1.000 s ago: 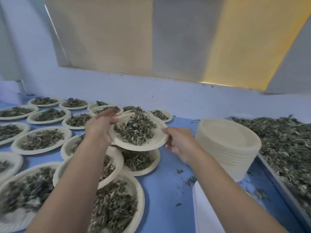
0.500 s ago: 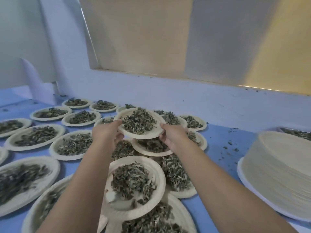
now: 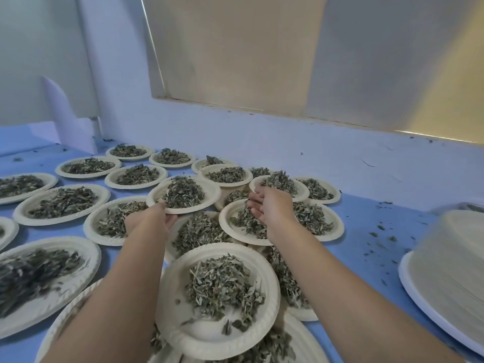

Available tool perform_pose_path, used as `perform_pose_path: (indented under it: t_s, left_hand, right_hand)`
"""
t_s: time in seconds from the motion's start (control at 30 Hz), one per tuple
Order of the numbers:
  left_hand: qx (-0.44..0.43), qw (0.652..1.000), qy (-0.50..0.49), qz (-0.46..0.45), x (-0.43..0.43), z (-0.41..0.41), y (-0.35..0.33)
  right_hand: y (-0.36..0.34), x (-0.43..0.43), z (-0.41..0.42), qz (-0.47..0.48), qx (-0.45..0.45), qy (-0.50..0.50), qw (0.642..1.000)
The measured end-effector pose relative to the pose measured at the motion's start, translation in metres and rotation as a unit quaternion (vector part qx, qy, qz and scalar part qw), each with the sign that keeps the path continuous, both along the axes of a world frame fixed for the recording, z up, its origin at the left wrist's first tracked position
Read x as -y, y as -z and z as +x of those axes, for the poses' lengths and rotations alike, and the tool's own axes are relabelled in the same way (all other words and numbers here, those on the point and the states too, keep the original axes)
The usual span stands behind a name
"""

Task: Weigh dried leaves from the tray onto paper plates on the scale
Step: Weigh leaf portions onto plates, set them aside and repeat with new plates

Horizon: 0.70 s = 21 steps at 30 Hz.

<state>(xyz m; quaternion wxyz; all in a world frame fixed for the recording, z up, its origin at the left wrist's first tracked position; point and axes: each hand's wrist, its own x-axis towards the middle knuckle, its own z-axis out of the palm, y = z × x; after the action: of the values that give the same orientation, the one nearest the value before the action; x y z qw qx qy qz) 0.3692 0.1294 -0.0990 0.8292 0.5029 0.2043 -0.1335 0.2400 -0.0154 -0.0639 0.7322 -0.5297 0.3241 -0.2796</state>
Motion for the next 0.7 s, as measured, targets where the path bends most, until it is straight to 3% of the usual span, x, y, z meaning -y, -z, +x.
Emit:
perform_pose_path:
  t_s: [0.1, 0.5, 0.7]
  left_hand:
    - [0.008, 0.998, -0.030, 0.050, 0.003, 0.000, 0.001]
    - [0.040, 0.976, 0.031, 0.210, 0.004, -0.012, -0.007]
    - [0.076, 0.935, 0.008, 0.347, 0.012, -0.022, -0.004]
  right_hand:
    - [0.001, -0.003, -0.001, 0.007, 0.011, 0.004, 1.000]
    - [-0.002, -0.013, -0.014, 0.026, 0.016, 0.009, 0.999]
    - [-0.008, -0.011, -0.034, 0.043, 0.018, 0.015, 0.999]
